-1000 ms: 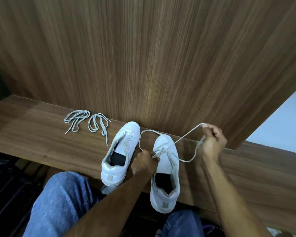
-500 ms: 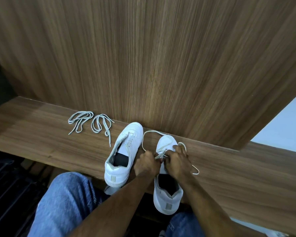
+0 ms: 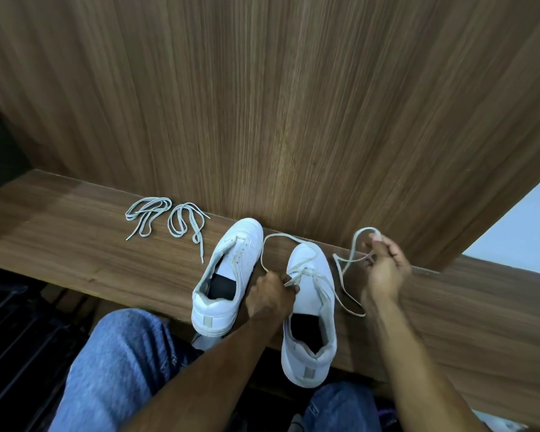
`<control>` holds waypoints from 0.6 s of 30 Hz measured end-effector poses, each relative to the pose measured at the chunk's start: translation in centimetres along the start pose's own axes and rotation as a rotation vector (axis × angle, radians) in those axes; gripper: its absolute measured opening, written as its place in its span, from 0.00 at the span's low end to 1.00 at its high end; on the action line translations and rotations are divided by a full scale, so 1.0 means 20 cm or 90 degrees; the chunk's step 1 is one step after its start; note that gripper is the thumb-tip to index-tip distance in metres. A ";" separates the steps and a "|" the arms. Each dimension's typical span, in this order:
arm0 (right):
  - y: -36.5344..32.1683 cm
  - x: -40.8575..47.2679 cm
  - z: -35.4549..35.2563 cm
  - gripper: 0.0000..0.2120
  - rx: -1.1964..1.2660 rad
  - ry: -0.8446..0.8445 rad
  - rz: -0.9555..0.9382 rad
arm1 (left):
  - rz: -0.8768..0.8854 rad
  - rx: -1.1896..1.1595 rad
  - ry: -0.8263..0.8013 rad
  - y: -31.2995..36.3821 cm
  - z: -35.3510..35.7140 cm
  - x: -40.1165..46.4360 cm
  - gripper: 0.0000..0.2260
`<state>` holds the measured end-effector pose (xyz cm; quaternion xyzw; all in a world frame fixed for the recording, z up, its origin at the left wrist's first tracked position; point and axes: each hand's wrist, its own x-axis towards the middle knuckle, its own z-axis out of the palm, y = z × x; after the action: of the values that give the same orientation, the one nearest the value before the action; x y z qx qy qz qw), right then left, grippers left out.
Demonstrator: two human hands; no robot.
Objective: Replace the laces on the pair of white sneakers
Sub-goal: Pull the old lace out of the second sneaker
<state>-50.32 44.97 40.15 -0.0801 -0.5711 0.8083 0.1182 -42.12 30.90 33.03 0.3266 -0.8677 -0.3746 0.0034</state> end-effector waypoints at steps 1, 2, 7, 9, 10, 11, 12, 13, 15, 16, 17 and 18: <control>0.00 0.02 0.00 0.08 0.017 0.014 -0.004 | 0.000 0.001 0.001 0.00 0.00 0.00 0.19; -0.01 0.03 0.01 0.08 -0.013 0.004 -0.021 | 0.001 0.004 -0.001 0.00 0.00 0.00 0.19; 0.19 0.06 -0.07 0.09 -0.609 -0.307 -0.039 | -0.001 0.018 -0.013 0.00 0.00 0.00 0.20; 0.31 0.07 -0.11 0.11 -0.771 -0.447 -0.046 | 0.003 0.014 -0.013 0.00 0.00 0.00 0.19; 0.35 0.07 -0.13 0.10 -0.785 -0.466 -0.050 | 0.006 0.013 -0.012 0.00 0.00 0.00 0.20; 0.37 0.06 -0.13 0.09 -0.779 -0.454 -0.050 | 0.006 0.012 -0.010 0.00 0.00 0.00 0.20; 0.38 0.05 -0.12 0.07 -0.770 -0.429 -0.058 | 0.007 0.011 -0.008 0.00 0.00 0.00 0.20; 0.38 0.04 -0.12 0.04 -0.769 -0.402 -0.060 | 0.007 0.012 -0.007 0.00 0.00 0.00 0.20; 0.37 0.03 -0.11 0.11 -0.777 -0.360 -0.068 | 0.006 0.018 -0.006 0.00 0.00 0.00 0.20; 0.37 0.02 -0.11 0.15 -0.788 -0.351 -0.067 | 0.006 0.022 -0.004 0.00 0.00 0.00 0.20; 0.36 0.02 -0.11 0.17 -0.801 -0.355 -0.058 | 0.005 0.024 -0.004 0.01 -0.01 -0.01 0.20; 0.35 0.03 -0.10 0.16 -0.805 -0.368 -0.040 | 0.006 0.025 -0.004 0.01 -0.01 -0.01 0.20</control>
<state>-50.98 44.79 32.95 0.1010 -0.9429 0.3058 -0.0846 -42.07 30.99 33.25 0.3217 -0.8764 -0.3583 -0.0039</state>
